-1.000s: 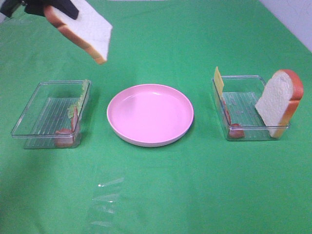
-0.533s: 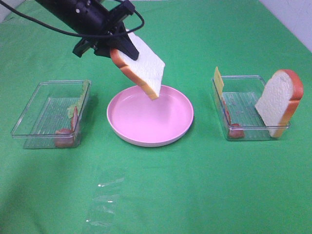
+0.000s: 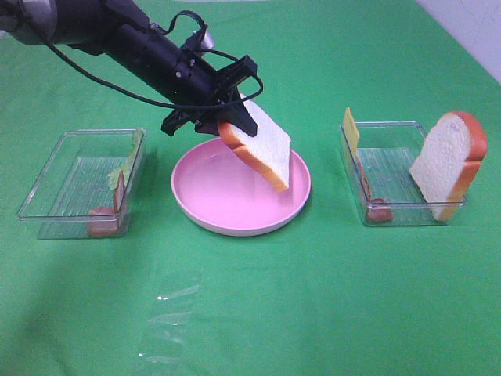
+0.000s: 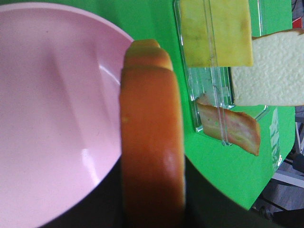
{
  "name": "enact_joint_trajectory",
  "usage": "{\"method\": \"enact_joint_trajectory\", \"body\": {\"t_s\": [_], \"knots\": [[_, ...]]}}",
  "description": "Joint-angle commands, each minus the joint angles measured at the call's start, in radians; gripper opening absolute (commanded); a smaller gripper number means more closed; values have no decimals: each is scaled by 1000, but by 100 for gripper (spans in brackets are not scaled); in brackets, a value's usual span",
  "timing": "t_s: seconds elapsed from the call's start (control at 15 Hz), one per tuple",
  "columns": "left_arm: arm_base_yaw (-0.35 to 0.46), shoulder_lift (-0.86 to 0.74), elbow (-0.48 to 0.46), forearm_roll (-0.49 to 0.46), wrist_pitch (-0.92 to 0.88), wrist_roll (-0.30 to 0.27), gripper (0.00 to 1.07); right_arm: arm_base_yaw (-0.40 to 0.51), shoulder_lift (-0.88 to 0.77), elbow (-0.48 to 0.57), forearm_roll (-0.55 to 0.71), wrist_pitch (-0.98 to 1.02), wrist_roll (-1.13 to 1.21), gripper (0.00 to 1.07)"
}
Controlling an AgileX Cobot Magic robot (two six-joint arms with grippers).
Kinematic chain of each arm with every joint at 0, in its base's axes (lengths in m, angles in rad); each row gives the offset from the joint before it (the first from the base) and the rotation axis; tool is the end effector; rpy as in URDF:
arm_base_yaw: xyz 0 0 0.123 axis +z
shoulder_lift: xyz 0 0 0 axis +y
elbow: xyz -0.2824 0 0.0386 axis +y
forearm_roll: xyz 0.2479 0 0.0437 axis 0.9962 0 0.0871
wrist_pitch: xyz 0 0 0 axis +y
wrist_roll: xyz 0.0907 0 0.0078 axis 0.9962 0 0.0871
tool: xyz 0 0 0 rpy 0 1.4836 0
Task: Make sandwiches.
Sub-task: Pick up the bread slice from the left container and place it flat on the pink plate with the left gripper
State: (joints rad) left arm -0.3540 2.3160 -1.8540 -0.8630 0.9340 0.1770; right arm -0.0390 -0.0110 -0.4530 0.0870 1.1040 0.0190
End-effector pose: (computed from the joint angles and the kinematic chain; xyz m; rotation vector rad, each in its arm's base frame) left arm 0.4442 -0.2235 0.1689 0.1215 2.7487 -1.1175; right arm -0.0031 0.0072 0.2609 0.0571 2.1209 0.0938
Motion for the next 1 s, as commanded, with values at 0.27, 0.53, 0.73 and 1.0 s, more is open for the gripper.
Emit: {"method": "enact_joint_trajectory", "body": {"t_s": [0.27,0.53,0.73,1.0], "knots": [[-26,34,5,-13,-10,-35,1,1,-17,3,3,-5,-13,96],[-32,39,5,-6,7,-55,1,1,-17,3,3,-5,-13,96],[-32,39,5,18,16,-74,1,1,-17,3,3,-5,-13,96],[-32,39,5,47,30,-93,1,1,-17,3,3,-5,-13,96]]}}
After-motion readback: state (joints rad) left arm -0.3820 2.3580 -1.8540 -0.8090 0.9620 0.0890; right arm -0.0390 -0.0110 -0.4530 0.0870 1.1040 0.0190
